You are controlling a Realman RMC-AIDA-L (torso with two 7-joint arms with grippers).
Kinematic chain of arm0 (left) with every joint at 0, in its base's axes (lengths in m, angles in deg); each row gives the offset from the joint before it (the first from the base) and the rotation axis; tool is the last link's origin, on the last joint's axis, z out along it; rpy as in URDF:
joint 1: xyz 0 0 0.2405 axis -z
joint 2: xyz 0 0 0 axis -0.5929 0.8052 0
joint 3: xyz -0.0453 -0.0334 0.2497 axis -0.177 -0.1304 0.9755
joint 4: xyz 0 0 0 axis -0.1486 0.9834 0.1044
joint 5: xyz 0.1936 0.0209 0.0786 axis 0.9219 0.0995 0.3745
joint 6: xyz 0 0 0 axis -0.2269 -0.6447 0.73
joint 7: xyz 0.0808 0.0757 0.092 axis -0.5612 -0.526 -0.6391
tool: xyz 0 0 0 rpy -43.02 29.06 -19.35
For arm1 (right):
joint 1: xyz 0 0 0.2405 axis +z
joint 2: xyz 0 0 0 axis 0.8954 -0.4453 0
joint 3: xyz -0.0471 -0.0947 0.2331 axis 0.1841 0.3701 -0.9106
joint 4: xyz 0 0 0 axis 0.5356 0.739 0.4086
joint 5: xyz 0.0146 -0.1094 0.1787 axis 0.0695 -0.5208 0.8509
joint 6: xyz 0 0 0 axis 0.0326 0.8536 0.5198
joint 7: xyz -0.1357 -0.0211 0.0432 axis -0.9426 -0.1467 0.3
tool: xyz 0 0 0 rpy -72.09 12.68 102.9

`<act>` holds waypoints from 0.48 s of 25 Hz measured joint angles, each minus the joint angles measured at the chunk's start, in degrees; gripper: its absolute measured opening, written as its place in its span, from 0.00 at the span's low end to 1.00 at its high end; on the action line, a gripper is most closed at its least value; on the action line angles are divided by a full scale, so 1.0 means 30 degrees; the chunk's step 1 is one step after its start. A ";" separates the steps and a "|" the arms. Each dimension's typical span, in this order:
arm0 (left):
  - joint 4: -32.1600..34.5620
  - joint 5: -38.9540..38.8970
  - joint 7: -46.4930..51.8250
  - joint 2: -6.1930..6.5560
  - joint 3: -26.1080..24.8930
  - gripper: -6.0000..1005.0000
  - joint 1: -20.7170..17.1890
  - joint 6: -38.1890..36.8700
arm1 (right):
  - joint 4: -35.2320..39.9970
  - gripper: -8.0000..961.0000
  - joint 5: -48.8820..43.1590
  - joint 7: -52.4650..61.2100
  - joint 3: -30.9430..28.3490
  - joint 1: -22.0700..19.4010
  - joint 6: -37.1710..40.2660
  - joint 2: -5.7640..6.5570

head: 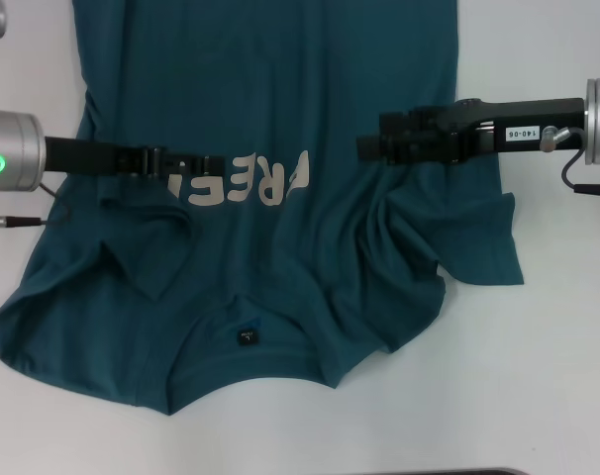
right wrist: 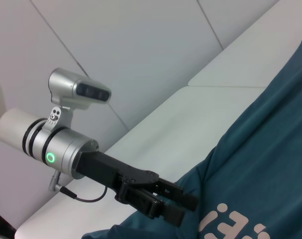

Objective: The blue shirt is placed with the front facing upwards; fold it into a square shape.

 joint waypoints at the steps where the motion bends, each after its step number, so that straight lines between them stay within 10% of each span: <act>1: 0.0000 0.0000 0.0000 0.0000 0.0000 0.90 0.0000 0.0000 | 0.0009 0.89 0.0000 0.0001 0.0000 -0.0019 0.0008 0.0001; 12: -0.1121 -0.0030 0.0359 0.0484 -0.0250 0.90 -0.0928 -0.0738 | -0.0026 0.89 0.0015 0.0001 0.0000 -0.0097 -0.0012 0.0002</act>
